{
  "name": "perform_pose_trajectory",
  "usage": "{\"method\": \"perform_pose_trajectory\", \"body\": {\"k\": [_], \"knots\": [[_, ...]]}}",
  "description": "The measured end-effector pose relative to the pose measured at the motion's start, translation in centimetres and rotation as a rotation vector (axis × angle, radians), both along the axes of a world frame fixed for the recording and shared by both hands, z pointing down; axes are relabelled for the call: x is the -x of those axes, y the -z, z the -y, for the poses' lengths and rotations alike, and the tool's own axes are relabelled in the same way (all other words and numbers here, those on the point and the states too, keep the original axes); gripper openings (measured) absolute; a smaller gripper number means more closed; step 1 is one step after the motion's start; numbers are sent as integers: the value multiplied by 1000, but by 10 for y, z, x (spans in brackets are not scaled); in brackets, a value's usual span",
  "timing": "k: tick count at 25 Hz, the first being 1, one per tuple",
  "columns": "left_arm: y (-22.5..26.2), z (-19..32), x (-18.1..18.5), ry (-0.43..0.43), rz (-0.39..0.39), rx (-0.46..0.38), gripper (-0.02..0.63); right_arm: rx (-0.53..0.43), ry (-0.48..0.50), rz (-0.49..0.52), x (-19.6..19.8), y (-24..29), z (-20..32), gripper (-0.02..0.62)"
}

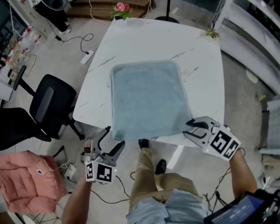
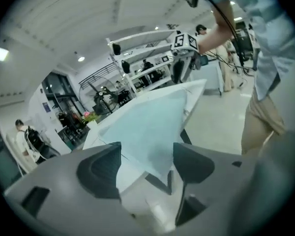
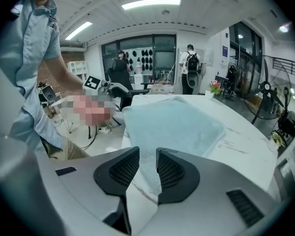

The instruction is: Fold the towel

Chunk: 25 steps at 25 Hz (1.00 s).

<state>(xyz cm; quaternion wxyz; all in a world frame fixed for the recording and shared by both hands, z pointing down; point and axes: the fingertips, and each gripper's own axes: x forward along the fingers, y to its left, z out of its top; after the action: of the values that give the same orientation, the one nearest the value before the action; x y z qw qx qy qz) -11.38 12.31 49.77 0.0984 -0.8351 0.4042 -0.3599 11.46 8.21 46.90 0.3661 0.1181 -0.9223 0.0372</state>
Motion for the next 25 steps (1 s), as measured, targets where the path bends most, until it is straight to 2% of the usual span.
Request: {"method": "perform_pose_trajectory", "body": {"k": [4,7,8,10,12,14,18,22,24,25], "knots": [[-28,1,4,-80,146,-24,333,-33,78,-54,-6,-8,-7,172],[-42,-2,6,-134,221,-49,319,-116,147,-94,-7,-10,-7,195],[-44,-2,9,-140,253,-66,290,-159,173,-109,-6,-10,-5,196],[-43,-1,16,-132,290,-100,180,-236,226,-159,-7,-13,-2,195],[-36,-1,17,-119,271,-115,106,-290,279,-234,-15,-19,-2,195],[-27,-2,13,-112,230,-115,74,-328,328,-290,-22,-26,-6,195],[-11,2,7,-98,148,-104,58,-442,353,-333,-23,-34,-4,178],[7,10,8,-76,85,-74,57,-495,365,-362,-18,-50,0,181],[15,16,9,-68,53,-58,54,-526,354,-367,-18,-53,5,145],[20,19,9,-66,54,-52,54,-541,348,-368,-18,-54,7,105]]}}
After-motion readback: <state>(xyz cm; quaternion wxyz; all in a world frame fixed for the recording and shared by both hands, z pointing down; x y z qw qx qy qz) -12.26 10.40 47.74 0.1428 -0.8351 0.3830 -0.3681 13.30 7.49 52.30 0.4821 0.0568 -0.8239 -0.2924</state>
